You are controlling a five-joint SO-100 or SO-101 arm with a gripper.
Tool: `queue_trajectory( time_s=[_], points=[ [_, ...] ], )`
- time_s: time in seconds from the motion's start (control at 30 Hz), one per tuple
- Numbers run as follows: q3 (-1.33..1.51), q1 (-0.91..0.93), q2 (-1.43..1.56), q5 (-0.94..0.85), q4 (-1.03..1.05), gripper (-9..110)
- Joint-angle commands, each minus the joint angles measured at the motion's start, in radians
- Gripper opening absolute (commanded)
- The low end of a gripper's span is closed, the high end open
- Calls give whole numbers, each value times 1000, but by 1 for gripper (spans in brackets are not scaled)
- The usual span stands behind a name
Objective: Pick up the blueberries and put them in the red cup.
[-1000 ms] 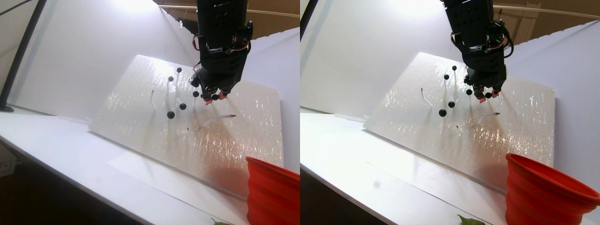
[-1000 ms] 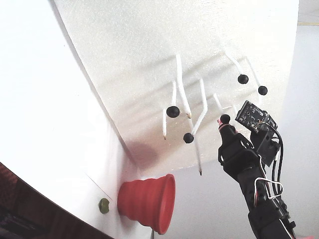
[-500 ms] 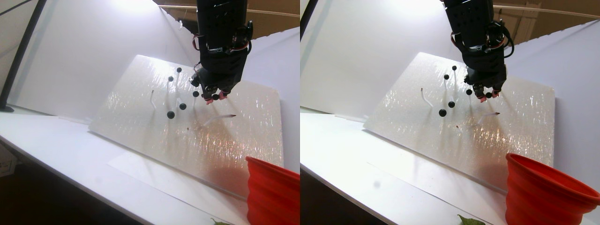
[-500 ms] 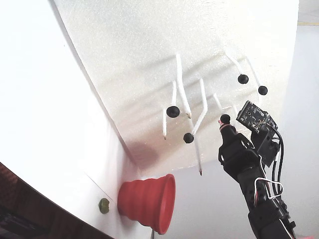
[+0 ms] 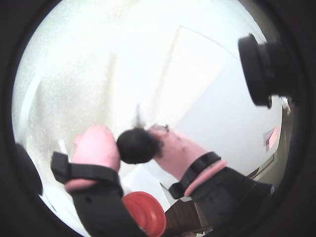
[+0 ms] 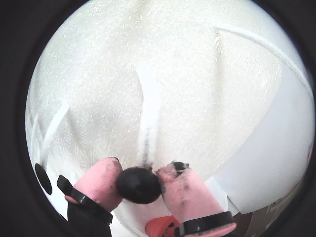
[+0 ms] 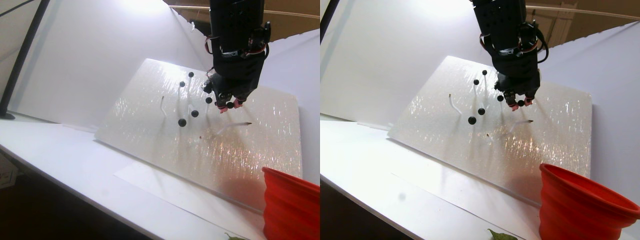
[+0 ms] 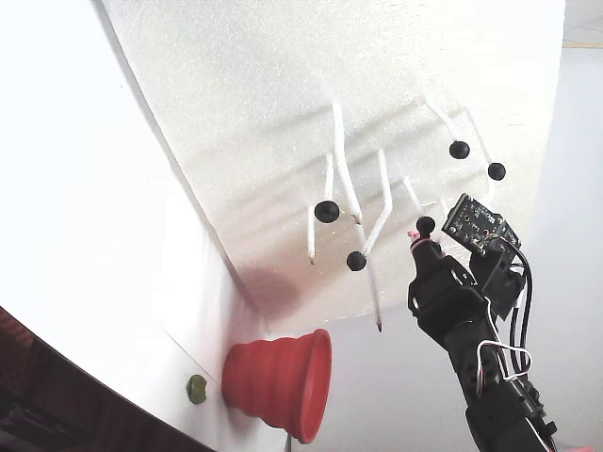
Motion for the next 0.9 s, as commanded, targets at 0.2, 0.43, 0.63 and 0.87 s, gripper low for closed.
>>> queue_trajectory(
  time_s=[0.2,0.43,0.63,0.87],
  points=[
    [64,38,209,3,-54,13],
    [114,40,252,6,-55,13],
    [161,46,287,5,-61,13],
    [270,48,359,-3,-87,13]
  ],
)
